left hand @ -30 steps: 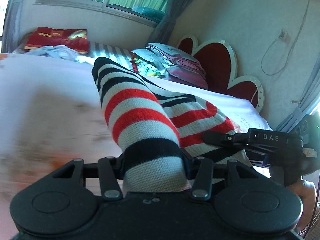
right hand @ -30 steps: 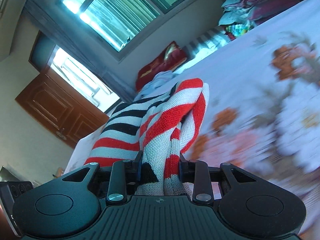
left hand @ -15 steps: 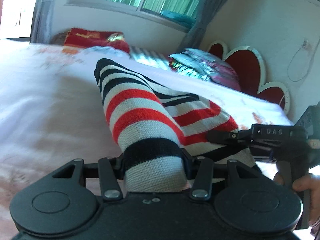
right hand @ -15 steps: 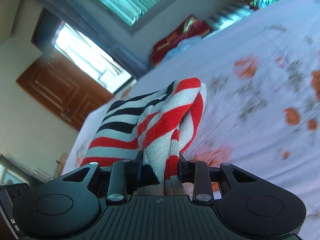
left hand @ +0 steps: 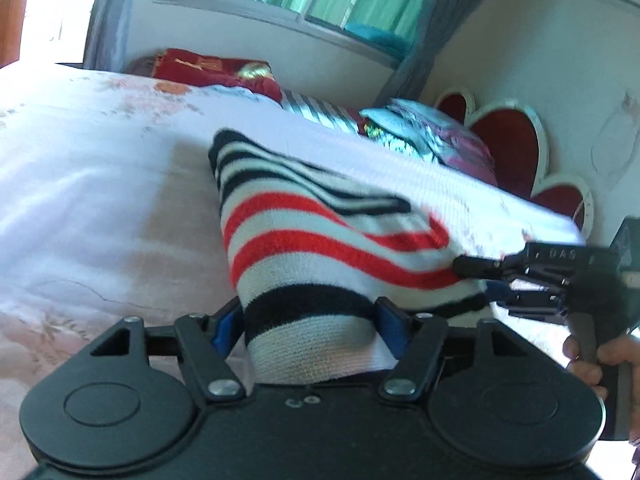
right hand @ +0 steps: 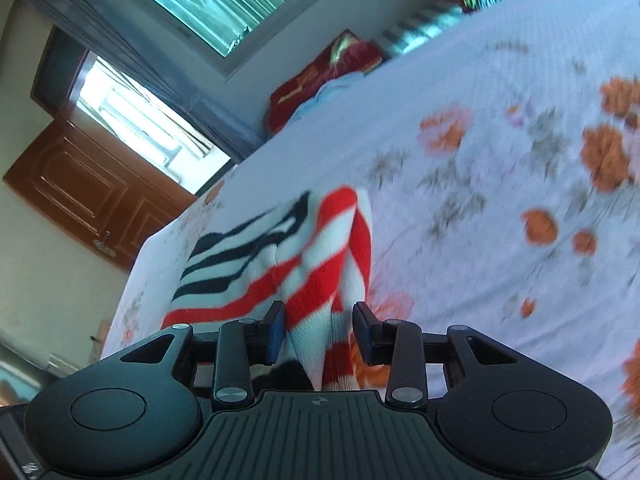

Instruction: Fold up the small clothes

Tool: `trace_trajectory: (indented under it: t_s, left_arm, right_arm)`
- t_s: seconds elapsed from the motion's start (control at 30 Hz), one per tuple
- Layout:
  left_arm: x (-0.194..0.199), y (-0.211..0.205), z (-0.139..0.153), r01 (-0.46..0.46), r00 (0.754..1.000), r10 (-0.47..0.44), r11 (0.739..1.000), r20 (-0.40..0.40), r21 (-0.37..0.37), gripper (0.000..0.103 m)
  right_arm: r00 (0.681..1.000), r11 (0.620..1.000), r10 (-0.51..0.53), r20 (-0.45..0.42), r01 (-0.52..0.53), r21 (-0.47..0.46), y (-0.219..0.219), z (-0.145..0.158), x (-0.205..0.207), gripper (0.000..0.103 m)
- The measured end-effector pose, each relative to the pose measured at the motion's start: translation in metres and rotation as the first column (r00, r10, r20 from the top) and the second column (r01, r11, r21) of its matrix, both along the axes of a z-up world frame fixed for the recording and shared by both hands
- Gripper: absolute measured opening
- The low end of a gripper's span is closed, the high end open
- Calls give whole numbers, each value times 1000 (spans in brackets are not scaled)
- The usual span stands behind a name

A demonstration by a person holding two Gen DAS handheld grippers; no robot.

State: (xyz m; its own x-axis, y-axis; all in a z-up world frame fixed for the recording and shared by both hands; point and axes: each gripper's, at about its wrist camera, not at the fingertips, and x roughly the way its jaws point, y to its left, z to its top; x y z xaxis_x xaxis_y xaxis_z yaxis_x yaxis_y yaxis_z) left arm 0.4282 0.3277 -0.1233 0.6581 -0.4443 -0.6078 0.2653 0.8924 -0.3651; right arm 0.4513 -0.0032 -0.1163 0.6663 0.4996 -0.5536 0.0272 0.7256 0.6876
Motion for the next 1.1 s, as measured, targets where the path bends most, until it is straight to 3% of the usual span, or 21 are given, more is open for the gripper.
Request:
trace_trajectory:
  t_s: [0.17,0.3,0.4,0.53,0.67,0.87,0.97,1.1]
  left_arm:
    - [-1,4,18,-66,996,68,997,62,-40,65]
    - [14,-11,31,-33,994,36,999,102,-28,64]
    - [33,-22,22,-45,996,45,999,77,3,63]
    - [46,-27,6,-71,997,69,996,46,44,63]
    - [43,-27,5,-84,995,82,995,53,47,63]
    - [16,-18,25,-80,994,78,996,72,33,62]
    - [-6,-16,26,-57,996,52,997,78,54,62]
    - [-23,-17,21,-53,996,46,995,81,90,62]
  right_arm:
    - [1000,1000,-5,11,5,-29,-1,13,11,37]
    - [1000,998,-11,-11,11,-67,4,8,27,36]
    - [1000,994,-3,-13,2,-106,12,5,38,20]
    - [1000,963,0,-14,-4,-271,27,-5,59,19]
    - [1000,958,10,-27,-17,-287,28,-16,71,20]
    - [998,969,27,52,-13,-247,20,18,32,20]
    - [992,958,86,88,-58,-279,31,34,1,20]
    - [990,944,125,70,-97,-316,48,28,-28,20]
